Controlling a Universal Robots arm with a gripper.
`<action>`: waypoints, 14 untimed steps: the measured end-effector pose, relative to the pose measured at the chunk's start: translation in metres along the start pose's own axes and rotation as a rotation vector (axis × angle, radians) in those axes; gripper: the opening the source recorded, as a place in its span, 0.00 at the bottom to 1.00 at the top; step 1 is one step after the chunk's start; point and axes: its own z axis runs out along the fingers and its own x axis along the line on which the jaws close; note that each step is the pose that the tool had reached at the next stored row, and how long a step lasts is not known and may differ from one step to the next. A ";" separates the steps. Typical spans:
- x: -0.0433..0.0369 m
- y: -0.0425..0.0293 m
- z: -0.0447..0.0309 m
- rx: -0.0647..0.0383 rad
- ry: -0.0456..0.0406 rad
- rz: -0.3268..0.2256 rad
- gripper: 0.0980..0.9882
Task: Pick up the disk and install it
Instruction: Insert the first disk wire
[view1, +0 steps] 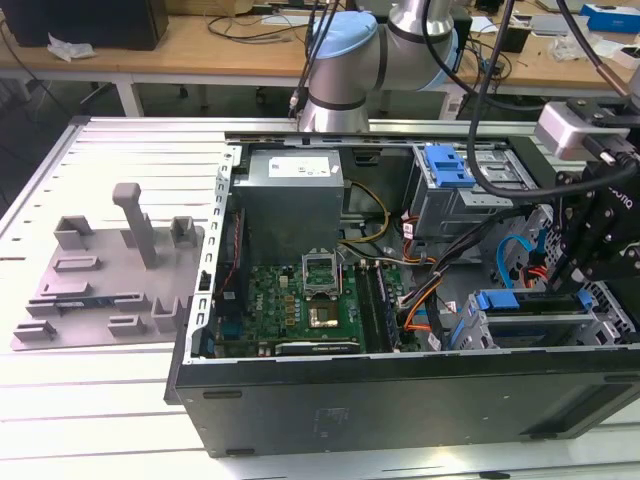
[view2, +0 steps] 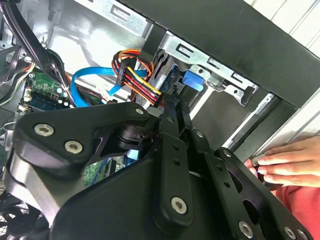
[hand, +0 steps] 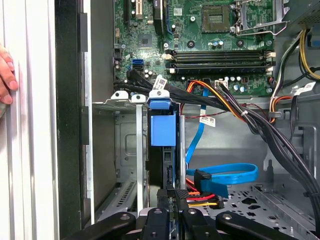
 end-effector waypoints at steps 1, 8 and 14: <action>0.0000 0.0000 0.0002 0.000 0.0000 0.000 0.08; -0.0020 -0.0014 0.0054 0.000 0.0000 0.000 0.08; -0.0022 -0.0021 0.0083 0.000 -0.0001 0.000 0.08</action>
